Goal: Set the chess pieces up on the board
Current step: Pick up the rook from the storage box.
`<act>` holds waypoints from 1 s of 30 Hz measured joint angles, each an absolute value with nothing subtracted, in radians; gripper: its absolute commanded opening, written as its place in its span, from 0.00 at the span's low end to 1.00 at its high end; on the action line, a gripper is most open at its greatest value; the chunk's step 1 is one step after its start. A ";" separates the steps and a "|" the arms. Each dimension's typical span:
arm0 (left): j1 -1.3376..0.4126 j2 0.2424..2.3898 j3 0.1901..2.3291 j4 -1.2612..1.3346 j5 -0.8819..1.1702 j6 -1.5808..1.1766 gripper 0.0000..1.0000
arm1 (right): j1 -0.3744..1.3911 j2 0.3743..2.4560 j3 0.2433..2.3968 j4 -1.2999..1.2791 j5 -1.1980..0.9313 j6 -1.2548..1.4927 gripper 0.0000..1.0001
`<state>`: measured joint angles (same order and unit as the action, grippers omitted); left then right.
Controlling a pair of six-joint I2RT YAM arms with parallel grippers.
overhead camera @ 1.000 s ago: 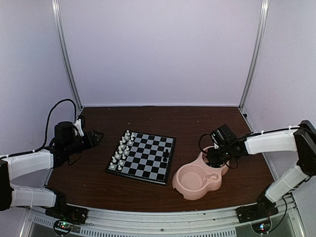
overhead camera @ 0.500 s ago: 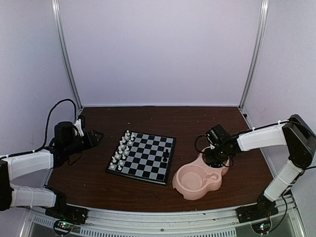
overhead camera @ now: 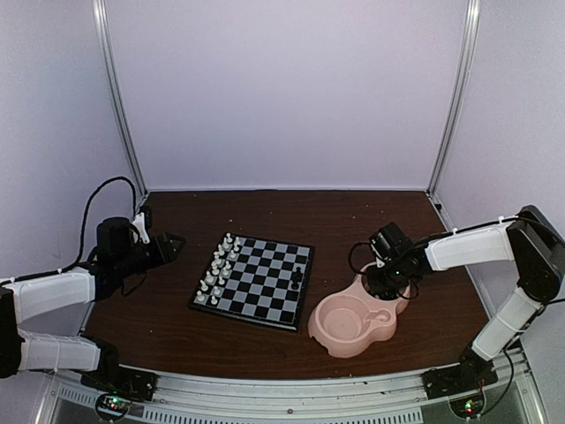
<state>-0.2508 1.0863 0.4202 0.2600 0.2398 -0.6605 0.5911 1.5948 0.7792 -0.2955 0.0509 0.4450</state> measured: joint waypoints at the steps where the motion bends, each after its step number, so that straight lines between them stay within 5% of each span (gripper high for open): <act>1: -0.251 1.086 0.420 0.260 0.240 -0.661 0.60 | 0.591 1.592 0.778 -0.297 0.051 0.444 0.08; 9: -0.251 1.083 0.420 0.260 0.240 -0.661 0.60 | 0.591 1.553 0.761 -0.297 0.050 0.444 0.00; 30: -0.258 1.076 0.420 0.261 0.248 -0.662 0.60 | 0.591 1.322 0.659 -0.231 0.027 0.424 0.03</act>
